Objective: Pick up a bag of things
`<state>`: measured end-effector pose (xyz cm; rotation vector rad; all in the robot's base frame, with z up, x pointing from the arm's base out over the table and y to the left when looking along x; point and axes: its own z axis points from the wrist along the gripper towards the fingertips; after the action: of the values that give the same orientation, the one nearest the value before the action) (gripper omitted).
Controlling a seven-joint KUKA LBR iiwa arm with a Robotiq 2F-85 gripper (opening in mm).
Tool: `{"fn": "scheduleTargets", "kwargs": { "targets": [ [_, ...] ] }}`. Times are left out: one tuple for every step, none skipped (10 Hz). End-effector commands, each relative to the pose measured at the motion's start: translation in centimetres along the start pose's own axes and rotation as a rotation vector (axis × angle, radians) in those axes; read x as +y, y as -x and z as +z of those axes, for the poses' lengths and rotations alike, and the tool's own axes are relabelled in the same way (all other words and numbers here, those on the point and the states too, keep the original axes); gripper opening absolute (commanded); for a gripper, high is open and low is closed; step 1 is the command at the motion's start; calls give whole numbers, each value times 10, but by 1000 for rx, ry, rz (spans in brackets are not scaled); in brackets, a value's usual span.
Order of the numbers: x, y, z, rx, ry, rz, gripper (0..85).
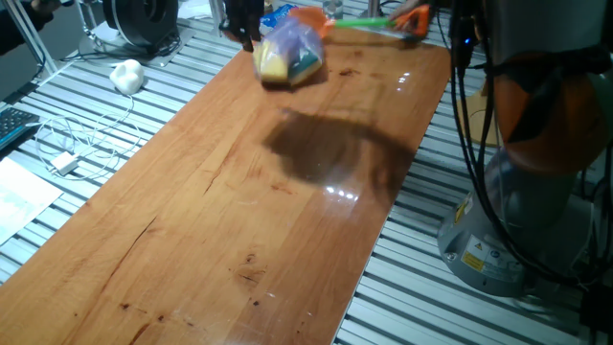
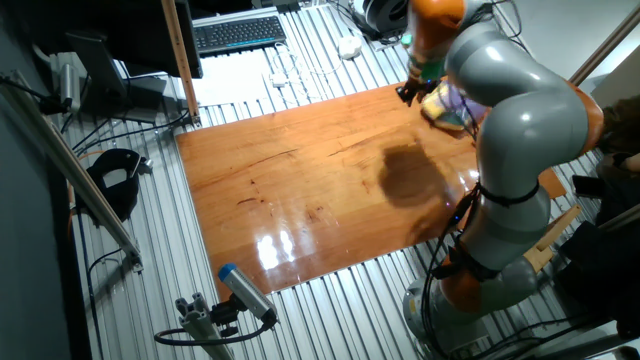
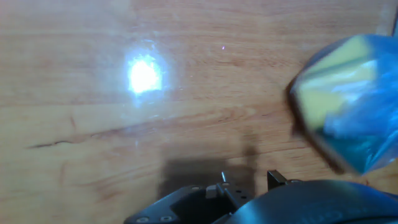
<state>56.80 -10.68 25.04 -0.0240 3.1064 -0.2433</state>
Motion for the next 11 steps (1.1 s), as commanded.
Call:
{"fn": "scheduleTargets", "kwargs": {
  "targets": [
    [-7,2,3,1,10,-10,340],
    [-15,2,9,-8,15,-23,340],
    [-25,3,17,-22,22,-44,340],
    [-37,5,22,-25,43,-64,340],
    [-49,9,28,-26,54,-82,340],
    [-56,13,33,-29,76,-90,340],
    [-49,20,39,-36,69,-75,340],
    [-41,26,39,-30,63,-60,340],
    [-29,31,36,-13,62,-40,340],
    [-16,34,34,-6,50,-21,340],
    [2,34,33,3,41,13,340]
  ]
}}
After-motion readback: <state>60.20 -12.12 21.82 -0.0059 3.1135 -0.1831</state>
